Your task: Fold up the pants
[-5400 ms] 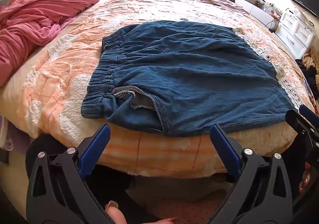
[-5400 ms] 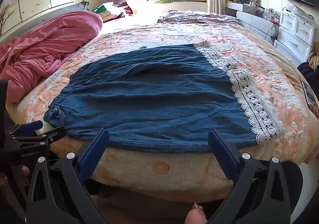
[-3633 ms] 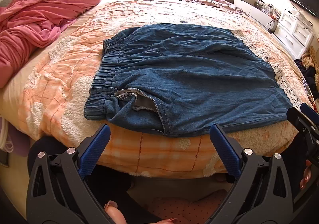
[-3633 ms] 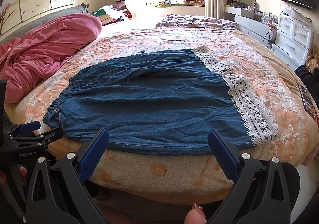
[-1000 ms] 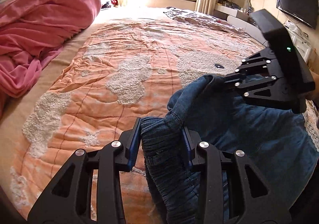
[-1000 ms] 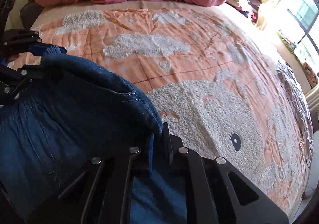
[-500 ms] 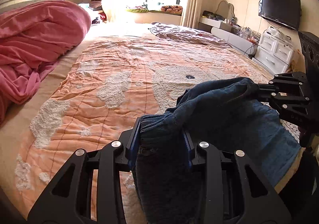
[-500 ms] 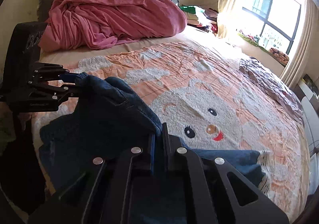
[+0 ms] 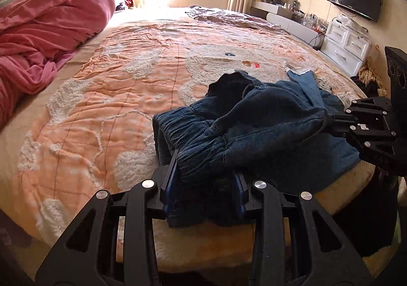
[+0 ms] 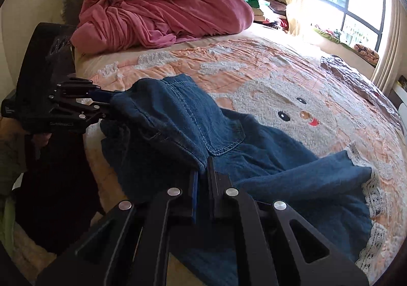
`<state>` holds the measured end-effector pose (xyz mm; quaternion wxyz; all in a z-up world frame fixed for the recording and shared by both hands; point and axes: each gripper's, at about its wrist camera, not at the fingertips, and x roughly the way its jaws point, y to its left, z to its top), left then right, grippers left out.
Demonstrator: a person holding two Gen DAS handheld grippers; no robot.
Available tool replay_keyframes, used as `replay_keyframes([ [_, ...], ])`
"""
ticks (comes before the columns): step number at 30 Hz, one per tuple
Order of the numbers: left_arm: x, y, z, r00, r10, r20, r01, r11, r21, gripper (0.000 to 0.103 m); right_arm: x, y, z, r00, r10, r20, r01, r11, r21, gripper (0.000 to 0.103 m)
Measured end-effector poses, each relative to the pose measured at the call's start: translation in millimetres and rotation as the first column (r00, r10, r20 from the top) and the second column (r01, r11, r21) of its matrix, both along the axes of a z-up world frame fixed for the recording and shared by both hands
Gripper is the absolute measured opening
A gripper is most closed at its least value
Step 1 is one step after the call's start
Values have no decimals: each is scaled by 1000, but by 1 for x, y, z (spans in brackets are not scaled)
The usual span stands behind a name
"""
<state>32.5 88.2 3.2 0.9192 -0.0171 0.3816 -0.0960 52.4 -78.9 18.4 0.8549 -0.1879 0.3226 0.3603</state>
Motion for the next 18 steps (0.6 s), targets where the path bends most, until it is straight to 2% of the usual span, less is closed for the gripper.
replay_keyframes([
  [4, -10, -2, -4, 1000, 4, -21, -3, 1000, 17, 29, -14, -6, -8, 1000, 12, -15, -11, 1000, 29, 5],
  [9, -18, 3, -4, 999, 21, -46, -20, 999, 28, 35, -28, 5, -28, 999, 36, -12, -36, 998, -53, 5],
  [12, -27, 11, -2, 998, 25, -66, -25, 1000, -9, 40, -33, 9, -37, 999, 41, -25, -42, 997, -59, 5],
  [18, -43, 17, 29, 999, 45, 0, -45, 999, -14, 41, -42, 10, -43, 999, 32, -21, -33, 999, -33, 6],
])
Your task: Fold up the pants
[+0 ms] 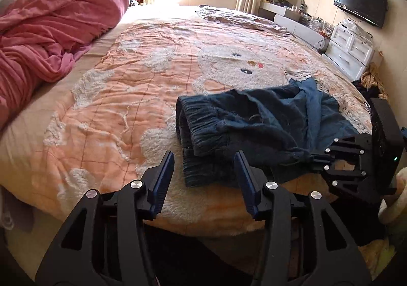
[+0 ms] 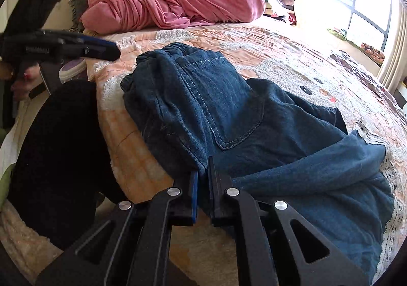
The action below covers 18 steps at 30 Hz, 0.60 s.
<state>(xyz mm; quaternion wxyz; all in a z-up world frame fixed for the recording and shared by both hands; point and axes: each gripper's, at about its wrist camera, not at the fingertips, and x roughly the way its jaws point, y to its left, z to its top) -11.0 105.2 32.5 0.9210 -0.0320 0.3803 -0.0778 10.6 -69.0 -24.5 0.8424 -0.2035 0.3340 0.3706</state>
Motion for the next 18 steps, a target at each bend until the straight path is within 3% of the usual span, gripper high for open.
replay_keyframes([
  [3, 15, -22, 14, 998, -52, 22, 52, 999, 2, 41, -4, 0, 1, 1000, 0, -2, 0, 1000, 19, 6],
  [5, 32, -38, 15, 995, -101, 10, 101, 994, -36, 41, -8, 0, 2, 1000, 10, 0, -10, 1000, 25, 7],
  [7, 46, -51, 9, 993, -120, -12, 119, 992, -44, 41, -12, -1, 1, 1000, 16, 0, -16, 1000, 20, 9],
  [9, 57, -60, -6, 992, -111, -62, 111, 994, -2, 41, -9, -5, 0, 1000, 6, -21, -5, 999, 33, 11],
  [13, 52, -59, -41, 986, -92, -139, 101, 993, 57, 39, -11, -19, 10, 996, 22, -85, -15, 996, 88, 31],
  [18, 38, -58, -49, 986, -109, -127, 118, 991, 62, 39, -8, -42, 42, 997, -51, -58, 61, 978, 198, 36],
])
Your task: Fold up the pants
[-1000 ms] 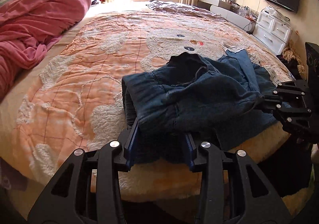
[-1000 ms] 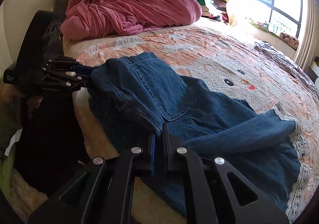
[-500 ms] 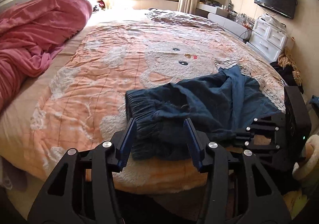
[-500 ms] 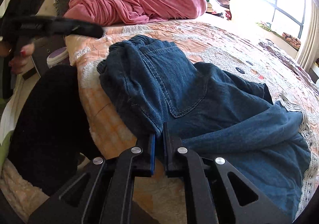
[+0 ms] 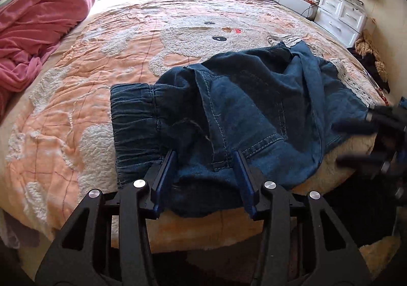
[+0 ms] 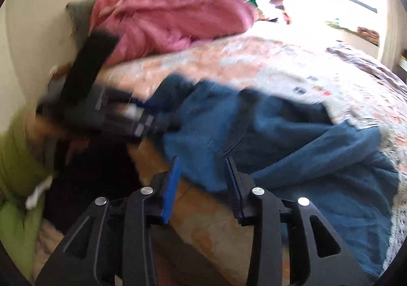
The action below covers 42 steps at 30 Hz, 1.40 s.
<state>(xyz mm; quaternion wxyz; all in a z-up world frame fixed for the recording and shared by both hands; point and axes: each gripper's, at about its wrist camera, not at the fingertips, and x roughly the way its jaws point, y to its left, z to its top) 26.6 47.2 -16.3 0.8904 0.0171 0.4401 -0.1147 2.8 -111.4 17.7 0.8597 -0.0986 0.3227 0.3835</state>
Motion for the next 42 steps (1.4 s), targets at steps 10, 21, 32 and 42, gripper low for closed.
replay_keyframes([
  [10, 0, -2, -1, 1000, 13, 6, -13, 1000, -1, 39, 58, 1, -44, 973, -199, -112, 183, 973, -141, 37],
  [21, -2, -12, 24, 1000, 0, 26, 1, 999, -49, 47, 35, -60, -4, 957, -275, -95, 279, 960, 29, 48],
  [32, -2, -54, 62, 990, -109, 89, 118, 988, -103, 53, 37, -129, 19, 880, -469, -69, 473, 878, 76, 61],
  [42, 45, -124, 36, 958, -285, -23, 275, 941, -199, 53, 57, -152, 31, 846, -532, -33, 533, 844, 57, 67],
])
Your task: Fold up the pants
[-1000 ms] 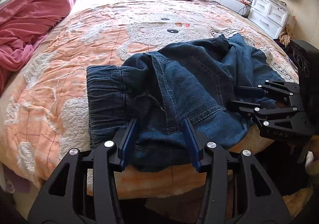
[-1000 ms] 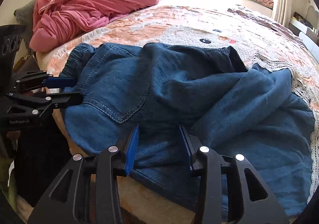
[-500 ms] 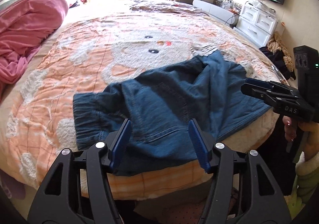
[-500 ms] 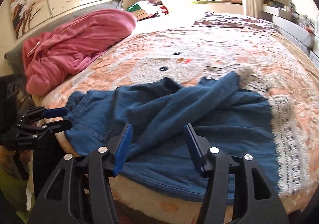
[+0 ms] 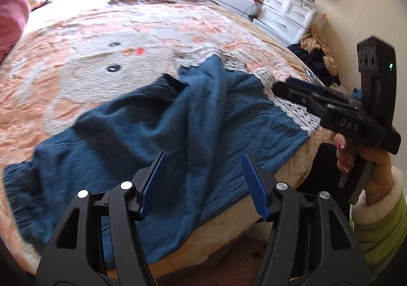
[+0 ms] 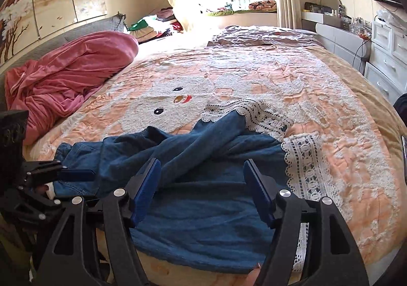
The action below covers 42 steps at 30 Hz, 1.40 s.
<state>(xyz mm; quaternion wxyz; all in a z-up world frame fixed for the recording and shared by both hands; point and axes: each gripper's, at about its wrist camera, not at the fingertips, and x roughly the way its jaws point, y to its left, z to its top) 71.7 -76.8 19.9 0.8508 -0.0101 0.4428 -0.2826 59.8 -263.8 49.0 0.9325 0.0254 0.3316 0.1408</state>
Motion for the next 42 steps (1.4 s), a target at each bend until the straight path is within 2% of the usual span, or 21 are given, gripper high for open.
replay_keyframes([
  [4, 18, -22, -19, 998, -27, -55, 28, 1000, 11, 41, 29, 6, 9, 1000, 1, 1, -1, 999, -52, 67],
  [7, 28, -27, -33, 998, 0, -68, 3, 999, 37, 36, 58, 19, 12, 999, 28, -21, -29, 996, -87, 67],
  [8, 29, -28, -36, 998, -2, -65, 4, 1000, 30, 31, 70, 25, 11, 998, 42, -37, -46, 994, -100, 67],
  [13, 32, -31, -44, 997, -43, -62, 40, 998, -50, 22, 130, 53, -11, 989, 37, -141, -61, 984, -170, 66],
  [16, 30, -31, -44, 995, -82, -53, 78, 993, -87, 22, 167, 68, -32, 978, -12, -210, -36, 974, -224, 57],
  [22, 26, -34, -42, 993, -106, -43, 101, 989, -104, 22, 212, 82, -60, 958, -91, -272, 22, 969, -247, 57],
  [24, 25, -34, -42, 993, -107, -40, 102, 989, -105, 22, 222, 84, -69, 949, -130, -288, 46, 959, -281, 46],
  [25, 25, -33, -42, 994, -104, -39, 99, 989, -107, 22, 223, 83, -71, 947, -143, -289, 57, 956, -288, 34],
  [28, 27, -27, -40, 995, -93, -42, 88, 989, -119, 22, 220, 74, -70, 954, -123, -274, 54, 967, -248, 12],
  [32, 30, -19, -38, 997, -69, -35, 63, 988, -144, 23, 201, 47, -47, 967, -108, -231, 82, 990, -119, 10],
  [34, 32, -16, -37, 998, -63, -27, 58, 986, -156, 27, 188, 32, -34, 973, -100, -210, 92, 995, -49, 10],
  [36, 31, -15, -35, 998, -60, -13, 57, 986, -158, 31, 169, 13, -17, 978, -109, -177, 113, 994, 13, 10],
  [42, 33, -24, -30, 996, -75, 39, 80, 984, -161, 32, 114, -39, 26, 983, -169, -79, 179, 973, 147, 10],
])
